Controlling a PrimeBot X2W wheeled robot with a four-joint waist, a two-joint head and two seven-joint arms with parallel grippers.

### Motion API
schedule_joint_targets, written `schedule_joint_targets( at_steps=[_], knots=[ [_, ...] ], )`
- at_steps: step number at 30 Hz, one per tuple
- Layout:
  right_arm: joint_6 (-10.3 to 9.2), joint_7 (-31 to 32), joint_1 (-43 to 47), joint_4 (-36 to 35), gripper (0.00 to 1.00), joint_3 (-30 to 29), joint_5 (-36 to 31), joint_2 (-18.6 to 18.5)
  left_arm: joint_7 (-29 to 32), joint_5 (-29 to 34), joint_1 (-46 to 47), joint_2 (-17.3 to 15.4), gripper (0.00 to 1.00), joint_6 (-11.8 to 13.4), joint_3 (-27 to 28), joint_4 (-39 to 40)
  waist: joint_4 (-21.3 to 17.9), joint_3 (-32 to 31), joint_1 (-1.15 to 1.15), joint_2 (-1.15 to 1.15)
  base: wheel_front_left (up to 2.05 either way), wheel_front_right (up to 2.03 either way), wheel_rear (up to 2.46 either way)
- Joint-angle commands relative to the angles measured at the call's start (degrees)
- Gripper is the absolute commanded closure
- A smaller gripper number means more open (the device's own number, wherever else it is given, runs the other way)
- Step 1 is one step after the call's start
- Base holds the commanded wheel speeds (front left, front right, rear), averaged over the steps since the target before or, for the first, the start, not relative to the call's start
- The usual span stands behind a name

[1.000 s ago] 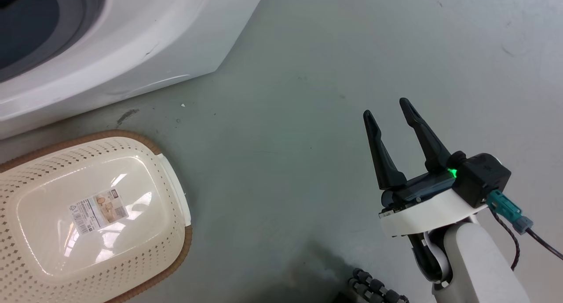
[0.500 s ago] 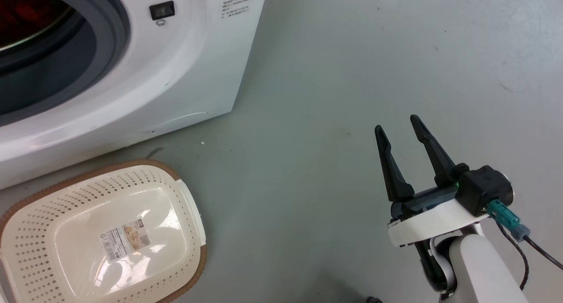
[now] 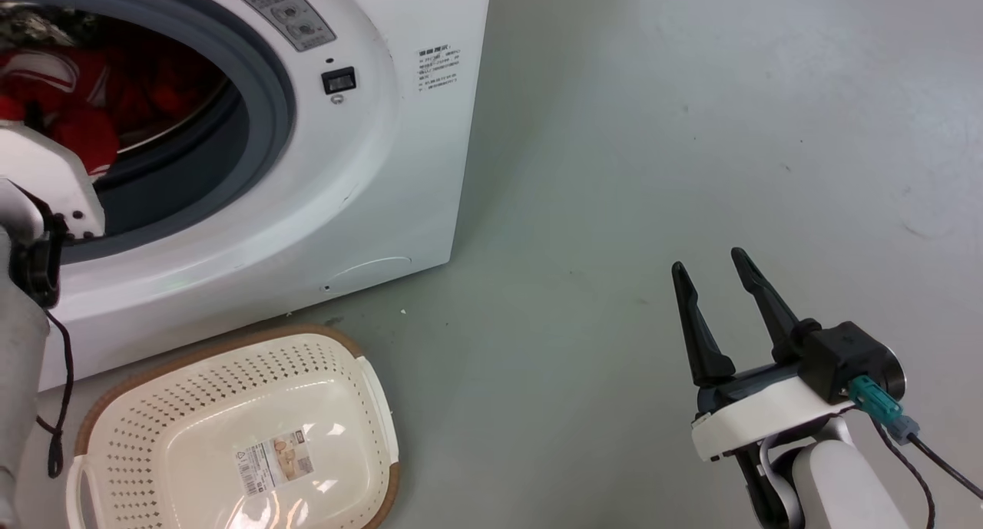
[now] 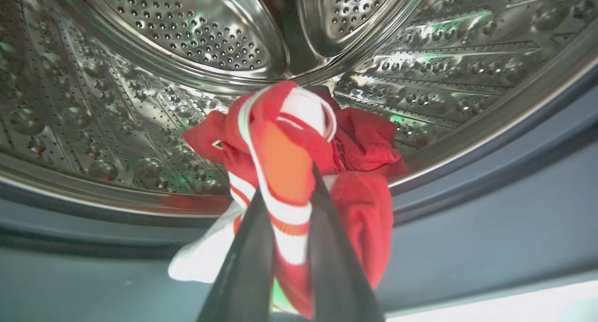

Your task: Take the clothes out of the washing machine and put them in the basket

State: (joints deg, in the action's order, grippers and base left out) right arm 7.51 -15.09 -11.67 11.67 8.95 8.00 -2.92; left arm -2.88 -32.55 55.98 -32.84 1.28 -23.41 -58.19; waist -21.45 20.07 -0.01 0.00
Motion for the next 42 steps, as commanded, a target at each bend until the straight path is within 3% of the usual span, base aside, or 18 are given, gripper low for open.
schedule_joint_targets(
  at_steps=[1,9,15,22,35,42],
  knots=[
    [-0.04,-0.1,0.2,0.4,0.0,0.0,-0.4,0.1,-1.8,-0.2,-1.0,0.6,1.0,-0.3,-0.1,-1.1,0.7,-1.5,0.01,0.0,0.0,0.0,0.0],
    [-0.04,-0.1,2.2,1.6,0.0,-1.4,-1.7,0.1,-10.2,-1.6,-4.0,3.8,1.0,-1.5,0.9,-5.1,2.1,-6.9,0.01,0.0,0.0,0.0,0.0],
    [-0.04,-0.1,4.3,2.2,0.0,-2.9,-2.9,0.1,-12.3,-1.8,-7.1,5.0,1.0,-1.2,2.6,-3.2,3.9,-10.5,0.01,0.0,0.0,0.0,0.0],
    [-0.04,0.3,6.3,1.8,0.0,-4.2,-3.9,0.1,-12.4,0.7,-12.2,4.8,1.0,0.6,6.2,6.9,5.9,-12.9,0.01,0.0,0.0,0.0,0.0],
    [-0.04,2.4,8.9,-1.2,0.0,-5.9,-5.3,0.1,-12.4,5.3,-24.5,7.4,1.0,2.9,11.0,27.4,10.2,-15.6,0.01,0.0,0.0,0.0,0.0],
    [-0.04,3.8,10.4,-2.5,0.0,-6.3,-5.9,0.1,-12.3,6.8,-33.1,9.3,1.0,6.3,11.1,40.7,12.8,-17.0,0.01,0.0,0.0,0.0,0.0]
  ],
)
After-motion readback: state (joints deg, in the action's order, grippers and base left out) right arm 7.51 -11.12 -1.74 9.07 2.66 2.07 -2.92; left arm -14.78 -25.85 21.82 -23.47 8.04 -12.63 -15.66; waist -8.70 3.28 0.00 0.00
